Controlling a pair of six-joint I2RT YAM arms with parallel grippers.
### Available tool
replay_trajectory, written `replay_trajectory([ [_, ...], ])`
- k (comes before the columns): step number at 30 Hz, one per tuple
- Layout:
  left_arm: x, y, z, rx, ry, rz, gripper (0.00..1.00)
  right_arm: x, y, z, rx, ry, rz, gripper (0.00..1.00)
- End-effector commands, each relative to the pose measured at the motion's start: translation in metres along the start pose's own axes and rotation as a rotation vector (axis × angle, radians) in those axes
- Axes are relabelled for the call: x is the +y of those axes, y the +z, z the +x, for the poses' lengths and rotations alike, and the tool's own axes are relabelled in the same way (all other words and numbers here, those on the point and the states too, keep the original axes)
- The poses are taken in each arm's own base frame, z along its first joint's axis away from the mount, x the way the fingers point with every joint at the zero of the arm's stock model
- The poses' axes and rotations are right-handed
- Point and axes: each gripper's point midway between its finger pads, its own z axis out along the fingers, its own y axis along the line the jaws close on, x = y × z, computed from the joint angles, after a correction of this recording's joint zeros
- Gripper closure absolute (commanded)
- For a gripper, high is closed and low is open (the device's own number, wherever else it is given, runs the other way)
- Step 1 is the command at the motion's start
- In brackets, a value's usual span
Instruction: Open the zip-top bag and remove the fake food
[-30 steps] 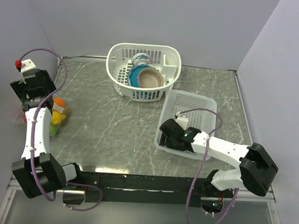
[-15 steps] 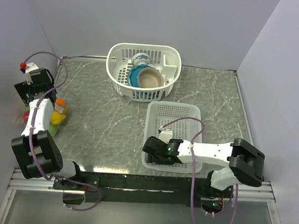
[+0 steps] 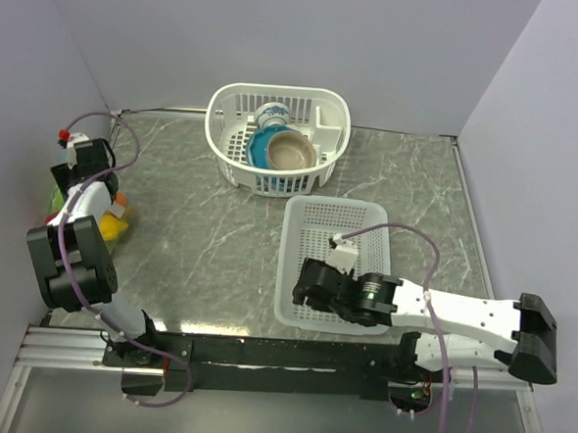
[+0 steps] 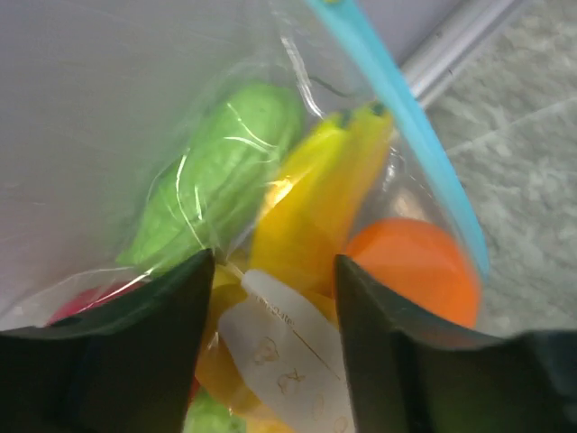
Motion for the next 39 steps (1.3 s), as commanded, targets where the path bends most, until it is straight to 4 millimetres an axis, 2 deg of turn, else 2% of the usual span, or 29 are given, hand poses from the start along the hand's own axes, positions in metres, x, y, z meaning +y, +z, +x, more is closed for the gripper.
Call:
replay_trajectory([
  [1,-0.021,0.001,0.002,0.009,0.023,0.061,0.59,0.002,-0.019,-0.028,-0.109,0.058,-0.029,0.24],
  [4,-0.03,-0.003,0.007,0.028,0.026,0.103,0.89,0.001,-0.024,-0.033,-0.128,0.073,-0.046,0.24],
  [6,-0.039,-0.01,0.01,0.04,0.037,0.151,0.95,-0.002,-0.025,-0.034,-0.136,0.079,-0.048,0.24],
  [9,-0.057,-0.038,0.005,0.038,0.048,0.258,0.98,-0.003,-0.024,-0.033,-0.14,0.086,-0.056,0.24],
  [11,-0.071,-0.067,-0.007,0.01,0.049,0.36,0.99,-0.001,-0.023,-0.034,-0.143,0.08,-0.06,0.24],
  [12,-0.082,-0.086,-0.007,0.034,0.066,0.455,0.99,0.0,-0.022,-0.034,-0.147,0.072,-0.06,0.24],
  [13,-0.085,-0.108,-0.018,0.006,0.058,0.532,0.99,0.001,-0.022,-0.036,-0.152,0.071,-0.062,0.24],
  [15,-0.1,-0.15,-0.026,0.001,0.069,0.733,0.99,0.003,-0.021,-0.037,-0.159,0.055,-0.055,0.24],
  [16,-0.095,-0.174,-0.028,-0.01,0.095,0.805,0.99,0.006,-0.021,-0.039,-0.166,0.055,-0.064,0.24],
  [18,-0.093,-0.206,-0.036,-0.045,0.123,0.918,0.99,0.012,-0.021,-0.043,-0.179,0.029,-0.073,0.24],
  [19,-0.088,-0.231,-0.032,-0.057,0.166,1.001,0.99,0.018,-0.022,-0.047,-0.194,0.029,-0.091,0.24],
  [21,-0.081,-0.257,-0.032,-0.095,0.233,1.084,0.99,0.03,-0.023,-0.054,-0.218,-0.014,-0.116,0.22],
  [22,-0.077,-0.276,-0.032,-0.137,0.279,1.152,0.99,0.043,-0.026,-0.06,-0.236,-0.013,-0.158,0.21],
  [23,-0.072,-0.285,-0.023,-0.116,0.304,1.181,0.99,0.051,-0.025,-0.062,-0.244,-0.032,-0.176,0.19],
  [25,-0.065,-0.303,-0.021,-0.165,0.368,1.238,0.99,0.076,-0.034,-0.075,-0.285,-0.078,-0.261,0.17],
  [26,-0.063,-0.314,-0.01,-0.136,0.387,1.295,0.99,0.085,-0.036,-0.078,-0.293,-0.095,-0.288,0.15],
  [28,-0.06,-0.327,-0.003,-0.146,0.433,1.354,0.98,0.113,-0.049,-0.093,-0.35,-0.136,-0.385,0.12],
  [34,-0.062,-0.359,0.027,-0.066,0.474,1.581,0.96,0.171,-0.087,-0.123,-0.499,-0.242,-0.617,0.05],
  [37,-0.062,-0.371,0.034,-0.047,0.479,1.657,0.96,0.192,-0.1,-0.12,-0.52,-0.271,-0.749,0.05],
  [39,-0.063,-0.377,0.033,-0.043,0.469,1.681,0.96,0.197,-0.094,-0.11,-0.51,-0.293,-0.787,0.05],
])
